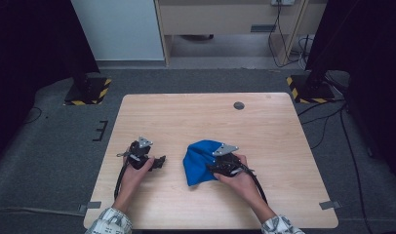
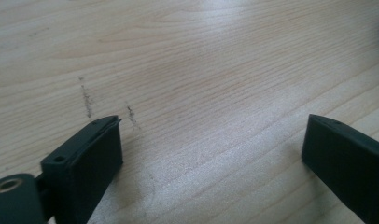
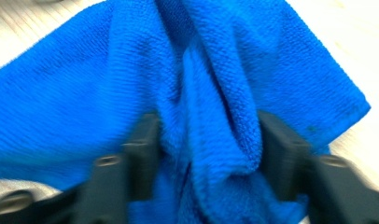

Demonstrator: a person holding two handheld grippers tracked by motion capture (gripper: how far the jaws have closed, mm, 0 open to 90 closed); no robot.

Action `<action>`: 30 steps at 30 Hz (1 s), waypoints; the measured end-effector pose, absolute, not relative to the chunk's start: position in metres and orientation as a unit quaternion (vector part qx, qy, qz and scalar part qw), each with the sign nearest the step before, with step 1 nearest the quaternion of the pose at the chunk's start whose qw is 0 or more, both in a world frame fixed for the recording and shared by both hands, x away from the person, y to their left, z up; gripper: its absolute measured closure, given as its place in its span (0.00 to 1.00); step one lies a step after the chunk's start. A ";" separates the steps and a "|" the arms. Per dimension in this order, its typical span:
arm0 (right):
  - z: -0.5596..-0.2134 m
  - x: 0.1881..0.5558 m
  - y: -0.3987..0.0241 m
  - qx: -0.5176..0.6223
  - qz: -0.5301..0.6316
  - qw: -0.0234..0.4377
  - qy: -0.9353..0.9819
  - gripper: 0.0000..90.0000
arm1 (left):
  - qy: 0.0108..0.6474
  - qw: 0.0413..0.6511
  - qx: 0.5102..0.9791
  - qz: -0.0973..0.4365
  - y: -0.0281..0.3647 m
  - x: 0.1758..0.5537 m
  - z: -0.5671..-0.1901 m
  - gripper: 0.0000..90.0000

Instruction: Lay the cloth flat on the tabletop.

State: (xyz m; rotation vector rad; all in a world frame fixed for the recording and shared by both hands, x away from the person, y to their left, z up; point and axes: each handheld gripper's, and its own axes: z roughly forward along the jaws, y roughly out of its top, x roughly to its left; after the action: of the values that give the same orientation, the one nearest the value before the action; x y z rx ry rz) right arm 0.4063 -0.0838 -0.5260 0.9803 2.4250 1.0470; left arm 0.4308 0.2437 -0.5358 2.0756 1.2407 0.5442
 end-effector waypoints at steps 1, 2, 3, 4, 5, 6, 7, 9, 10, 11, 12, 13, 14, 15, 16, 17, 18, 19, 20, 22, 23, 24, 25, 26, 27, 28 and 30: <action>-0.523 0.404 -0.084 0.343 0.370 0.160 0.849 0.33 | 0.469 0.328 0.791 0.215 0.243 0.430 -0.533 0.07; -0.523 0.404 -0.084 0.343 0.370 0.160 0.849 0.33 | 0.469 0.328 0.791 0.215 0.243 0.430 -0.533 0.07; -0.520 0.403 -0.085 0.345 0.374 0.163 0.846 0.26 | 0.465 0.334 0.790 0.220 0.241 0.428 -0.529 0.08; -0.518 0.402 -0.085 0.344 0.376 0.166 0.844 0.24 | 0.462 0.337 0.790 0.222 0.239 0.427 -0.527 0.08; -0.516 0.401 -0.086 0.343 0.376 0.169 0.844 0.22 | 0.462 0.337 0.790 0.222 0.239 0.427 -0.527 0.08; -0.513 0.401 -0.087 0.343 0.380 0.171 0.842 0.20 | 0.456 0.341 0.792 0.221 0.236 0.426 -0.525 0.08; -0.513 0.401 -0.087 0.343 0.380 0.171 0.842 0.20 | 0.456 0.341 0.792 0.221 0.236 0.426 -0.525 0.08; -0.507 0.399 -0.092 0.344 0.390 0.171 0.837 0.15 | 0.448 0.349 0.794 0.216 0.229 0.423 -0.522 0.08; -0.507 0.399 -0.092 0.344 0.390 0.171 0.837 0.15 | 0.448 0.349 0.794 0.216 0.229 0.423 -0.522 0.08; -0.505 0.399 -0.093 0.346 0.391 0.169 0.836 0.15 | 0.445 0.351 0.795 0.217 0.226 0.423 -0.521 0.08; -0.502 0.398 -0.096 0.344 0.393 0.168 0.836 0.13 | 0.442 0.353 0.795 0.218 0.224 0.422 -0.520 0.08; -0.497 0.396 -0.101 0.340 0.401 0.168 0.834 0.12 | 0.435 0.357 0.797 0.219 0.219 0.420 -0.518 0.08; -0.497 0.396 -0.101 0.340 0.401 0.168 0.834 0.12 | 0.435 0.357 0.797 0.219 0.219 0.420 -0.518 0.09; -0.494 0.396 -0.106 0.339 0.408 0.169 0.831 0.13 | 0.428 0.359 0.799 0.222 0.214 0.418 -0.515 0.09; -0.493 0.396 -0.110 0.339 0.411 0.168 0.829 0.14 | 0.428 0.359 0.799 0.222 0.214 0.418 -0.515 0.09; -0.491 0.396 -0.113 0.342 0.413 0.169 0.827 0.17 | 0.425 0.369 0.797 0.218 0.209 0.416 -0.512 0.09; -0.491 0.396 -0.113 0.342 0.413 0.169 0.827 0.17 | 0.425 0.369 0.797 0.218 0.209 0.416 -0.512 0.09; -0.490 0.397 -0.116 0.341 0.413 0.173 0.826 0.20 | 0.421 0.374 0.797 0.217 0.206 0.415 -0.510 0.09; -0.488 0.399 -0.124 0.343 0.413 0.175 0.825 0.30 | 0.415 0.379 0.799 0.215 0.202 0.413 -0.508 0.09; -0.488 0.401 -0.131 0.350 0.414 0.173 0.823 0.40 | 0.409 0.385 0.800 0.212 0.197 0.412 -0.506 0.10; -0.488 0.401 -0.131 0.350 0.414 0.173 0.823 0.40 | 0.409 0.385 0.800 0.212 0.197 0.412 -0.506 0.10; -0.488 0.402 -0.135 0.352 0.414 0.173 0.822 0.46 | 0.406 0.387 0.801 0.212 0.195 0.411 -0.505 0.10; -0.491 0.402 -0.142 0.355 0.411 0.168 0.822 0.57 | 0.402 0.389 0.802 0.210 0.192 0.410 -0.504 0.10; -0.491 0.402 -0.142 0.355 0.411 0.168 0.822 0.57 | 0.399 0.389 0.803 0.210 0.190 0.409 -0.504 0.10; -0.494 0.402 -0.144 0.351 0.408 0.162 0.827 0.63 | 0.395 0.389 0.806 0.209 0.187 0.407 -0.503 0.10; -0.494 0.402 -0.144 0.351 0.408 0.162 0.827 0.63 | 0.395 0.389 0.806 0.209 0.187 0.407 -0.503 0.10; -0.497 0.402 -0.145 0.349 0.406 0.156 0.830 0.70 | 0.392 0.389 0.807 0.208 0.185 0.407 -0.503 0.10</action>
State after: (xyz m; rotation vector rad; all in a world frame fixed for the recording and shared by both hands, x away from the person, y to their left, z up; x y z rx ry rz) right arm 0.4020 -0.1452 -0.4968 0.9995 2.3752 1.1635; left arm 0.4068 0.1850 -0.5027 2.0525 0.9973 0.5301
